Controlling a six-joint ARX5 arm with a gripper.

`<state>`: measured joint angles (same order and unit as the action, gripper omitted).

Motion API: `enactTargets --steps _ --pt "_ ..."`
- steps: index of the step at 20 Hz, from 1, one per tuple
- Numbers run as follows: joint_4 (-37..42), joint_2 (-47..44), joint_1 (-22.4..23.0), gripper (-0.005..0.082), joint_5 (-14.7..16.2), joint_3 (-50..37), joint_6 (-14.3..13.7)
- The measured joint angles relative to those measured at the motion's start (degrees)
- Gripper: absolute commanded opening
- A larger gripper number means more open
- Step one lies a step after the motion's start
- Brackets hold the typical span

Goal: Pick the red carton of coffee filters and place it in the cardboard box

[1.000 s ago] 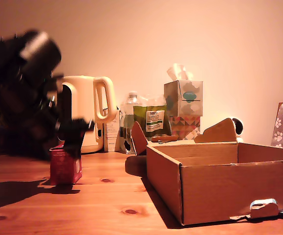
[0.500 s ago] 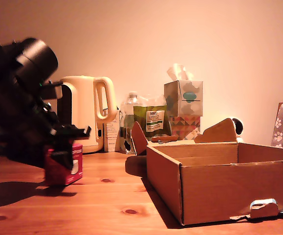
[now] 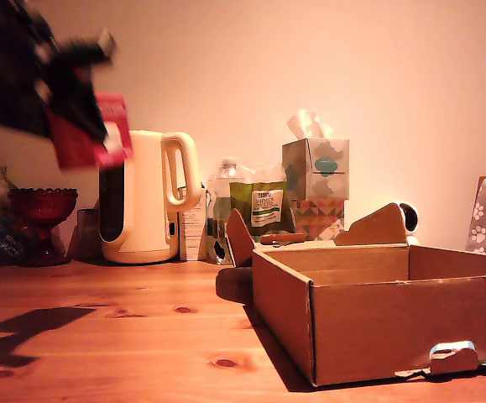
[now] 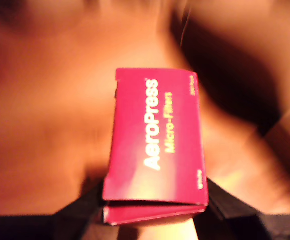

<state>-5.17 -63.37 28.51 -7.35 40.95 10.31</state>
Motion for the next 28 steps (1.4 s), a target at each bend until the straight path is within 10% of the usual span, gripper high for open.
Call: enactTargets --steps 8,16,28 --pt "13.25 -5.33 8.13 0.0213 12.50 -0.02 -0.13" --pt "36.72 -21.16 17.22 0.0213 16.59 0.11 -0.70" --pt "6.14 -37.27 20.50 0.0213 19.39 28.92 -7.37"
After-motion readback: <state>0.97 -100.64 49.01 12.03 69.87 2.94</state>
